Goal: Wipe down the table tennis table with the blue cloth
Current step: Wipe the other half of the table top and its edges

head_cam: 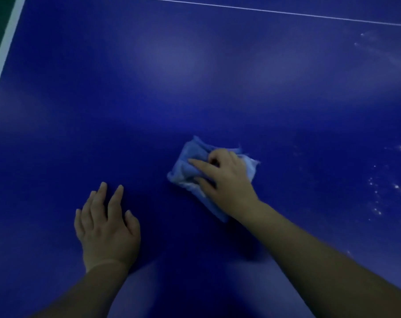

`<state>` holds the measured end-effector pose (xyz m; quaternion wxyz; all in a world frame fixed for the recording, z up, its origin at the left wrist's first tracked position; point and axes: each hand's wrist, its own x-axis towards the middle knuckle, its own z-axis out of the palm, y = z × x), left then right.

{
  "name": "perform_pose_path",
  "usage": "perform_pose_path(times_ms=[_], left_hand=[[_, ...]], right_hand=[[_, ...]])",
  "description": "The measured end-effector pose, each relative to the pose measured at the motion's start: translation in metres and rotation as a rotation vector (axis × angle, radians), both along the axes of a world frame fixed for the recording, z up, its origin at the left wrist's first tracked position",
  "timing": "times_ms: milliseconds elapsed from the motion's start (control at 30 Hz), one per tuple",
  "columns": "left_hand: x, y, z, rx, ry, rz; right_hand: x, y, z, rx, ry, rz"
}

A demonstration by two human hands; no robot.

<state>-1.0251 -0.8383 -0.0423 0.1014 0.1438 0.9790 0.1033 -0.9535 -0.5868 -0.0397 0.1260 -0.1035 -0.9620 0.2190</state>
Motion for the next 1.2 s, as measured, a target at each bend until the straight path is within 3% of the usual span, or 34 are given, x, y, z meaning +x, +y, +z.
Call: perform_pose_path(times_ms=[67,200,267,333,467,567,633,767,833,900,1000,1067,1133,1200], left_hand=[[0.0,0.0,0.0,0.008,0.005,-0.001],[0.001,-0.001,-0.002,0.033,0.027,-0.006],[0.002,-0.002,-0.002,0.044,0.034,-0.014],[0.001,-0.002,-0.001,0.048,0.03,-0.014],[0.001,-0.002,-0.003,0.059,0.032,-0.008],[0.0,-0.003,-0.006,0.062,0.041,-0.011],[0.001,-0.004,-0.008,0.054,0.036,-0.013],[0.001,-0.006,-0.01,0.052,0.047,-0.034],[0.002,-0.006,-0.01,0.063,0.053,-0.036],[0.002,-0.006,-0.01,0.078,0.061,-0.041],[0.002,-0.005,-0.011,0.078,0.065,-0.049],[0.002,-0.005,-0.011,0.076,0.07,-0.052],[0.003,-0.005,-0.011,0.085,0.076,-0.07],[0.004,-0.006,-0.011,0.095,0.096,-0.089]], right_hand=[[0.016,0.041,-0.002,0.085,-0.009,-0.175],[0.015,0.136,0.001,0.116,-0.043,-0.793],[0.001,0.134,0.002,0.111,-0.089,-0.902],[-0.01,0.092,0.003,0.124,-0.102,-0.763],[0.023,-0.041,0.006,0.032,-0.023,-0.087],[0.068,-0.056,0.01,-0.004,-0.051,0.151],[0.087,-0.022,0.009,0.063,-0.053,0.096],[0.083,0.044,0.005,0.094,-0.067,-0.662],[0.059,0.035,0.006,0.084,-0.128,-0.887],[0.041,-0.001,0.009,0.069,-0.102,-0.765],[0.062,-0.082,0.006,0.056,-0.038,-0.267],[0.1,-0.104,0.007,0.021,-0.066,-0.073],[0.135,-0.085,0.008,0.024,-0.089,-0.071],[0.162,-0.05,0.005,0.1,-0.074,-0.344]])
